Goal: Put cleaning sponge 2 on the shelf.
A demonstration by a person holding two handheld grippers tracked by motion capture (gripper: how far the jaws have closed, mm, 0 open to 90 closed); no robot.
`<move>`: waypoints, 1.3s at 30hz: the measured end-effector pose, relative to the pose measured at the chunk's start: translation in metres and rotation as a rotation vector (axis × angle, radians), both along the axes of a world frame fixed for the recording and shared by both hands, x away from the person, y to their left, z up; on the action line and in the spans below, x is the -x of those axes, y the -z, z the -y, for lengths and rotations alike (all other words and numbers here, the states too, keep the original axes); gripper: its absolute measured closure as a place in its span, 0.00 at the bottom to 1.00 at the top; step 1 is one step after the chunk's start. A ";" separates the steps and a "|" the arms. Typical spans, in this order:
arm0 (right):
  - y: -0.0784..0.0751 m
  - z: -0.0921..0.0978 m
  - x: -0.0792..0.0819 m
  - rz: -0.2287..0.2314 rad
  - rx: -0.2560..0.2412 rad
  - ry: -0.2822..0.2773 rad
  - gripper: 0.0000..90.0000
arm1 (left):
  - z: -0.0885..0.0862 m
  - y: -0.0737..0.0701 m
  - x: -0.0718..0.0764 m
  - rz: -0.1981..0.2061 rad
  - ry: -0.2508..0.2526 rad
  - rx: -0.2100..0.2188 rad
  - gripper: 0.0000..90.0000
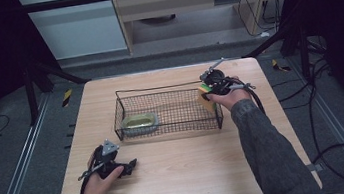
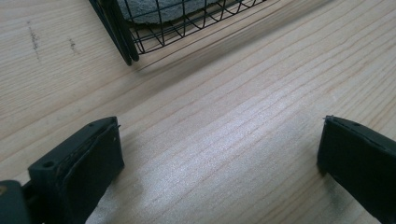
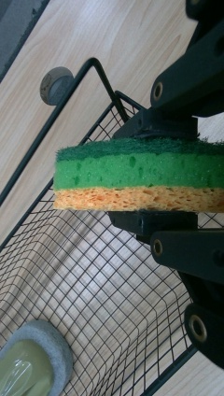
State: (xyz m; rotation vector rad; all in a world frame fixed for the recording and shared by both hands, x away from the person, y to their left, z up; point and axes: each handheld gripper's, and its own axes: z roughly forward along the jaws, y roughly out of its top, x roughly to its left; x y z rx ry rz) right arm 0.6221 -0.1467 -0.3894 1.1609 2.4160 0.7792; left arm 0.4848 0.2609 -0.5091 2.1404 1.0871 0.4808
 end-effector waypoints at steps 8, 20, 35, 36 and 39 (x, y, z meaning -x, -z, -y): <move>0.008 0.002 -0.002 -0.011 0.016 0.010 0.71 | 0.000 0.000 0.000 0.000 -0.001 0.001 0.00; 0.016 0.000 -0.004 -0.020 0.033 0.011 0.71 | 0.000 0.000 0.000 -0.001 -0.002 0.003 0.00; 0.025 -0.008 -0.006 -0.029 0.049 0.011 0.70 | 0.000 0.000 0.000 -0.002 -0.001 0.003 0.00; 0.026 -0.009 -0.007 -0.030 0.047 0.010 0.70 | 0.000 0.000 0.000 -0.002 -0.001 0.003 0.00; 0.029 -0.010 -0.008 -0.031 0.047 0.010 0.70 | 0.000 0.000 0.000 -0.002 -0.001 0.003 0.00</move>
